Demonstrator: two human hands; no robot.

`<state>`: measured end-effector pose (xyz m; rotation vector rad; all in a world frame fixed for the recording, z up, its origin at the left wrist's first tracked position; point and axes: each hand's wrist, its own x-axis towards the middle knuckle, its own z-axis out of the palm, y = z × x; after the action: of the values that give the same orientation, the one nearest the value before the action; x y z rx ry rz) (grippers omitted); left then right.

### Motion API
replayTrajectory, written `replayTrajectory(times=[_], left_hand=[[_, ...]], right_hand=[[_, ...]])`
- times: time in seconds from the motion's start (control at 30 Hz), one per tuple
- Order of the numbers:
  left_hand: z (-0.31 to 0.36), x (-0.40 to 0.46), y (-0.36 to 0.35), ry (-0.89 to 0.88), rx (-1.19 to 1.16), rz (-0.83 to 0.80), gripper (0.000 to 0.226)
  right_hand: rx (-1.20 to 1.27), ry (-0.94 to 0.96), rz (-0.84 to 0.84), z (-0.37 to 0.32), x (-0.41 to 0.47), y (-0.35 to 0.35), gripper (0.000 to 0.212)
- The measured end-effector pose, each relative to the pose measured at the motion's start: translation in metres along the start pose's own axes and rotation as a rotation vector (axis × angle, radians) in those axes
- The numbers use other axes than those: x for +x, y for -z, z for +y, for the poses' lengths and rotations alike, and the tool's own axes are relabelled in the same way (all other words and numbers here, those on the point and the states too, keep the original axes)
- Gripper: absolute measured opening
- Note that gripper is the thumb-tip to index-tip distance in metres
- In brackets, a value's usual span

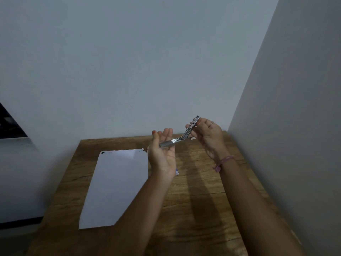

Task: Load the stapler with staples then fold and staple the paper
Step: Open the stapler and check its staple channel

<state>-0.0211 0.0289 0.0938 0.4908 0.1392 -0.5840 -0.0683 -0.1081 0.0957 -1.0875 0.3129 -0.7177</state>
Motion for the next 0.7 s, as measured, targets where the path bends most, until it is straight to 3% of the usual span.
replayTrajectory(times=[0.13, 0.53, 0.7], left_hand=[[-0.009, -0.003, -0.001, 0.04, -0.05, 0.036, 0.015], [-0.019, -0.013, 0.014, 0.062, -0.042, -0.067, 0.013], [-0.021, -0.008, 0.022, 0.26, 0.231, -0.009, 0.017]], right_hand=[[-0.064, -0.008, -0.003, 0.007, -0.002, 0.004, 0.015], [0.04, 0.012, 0.007, 0.003, -0.008, 0.005, 0.015], [0.009, 0.001, -0.017, 0.001, -0.011, 0.002, 0.015]])
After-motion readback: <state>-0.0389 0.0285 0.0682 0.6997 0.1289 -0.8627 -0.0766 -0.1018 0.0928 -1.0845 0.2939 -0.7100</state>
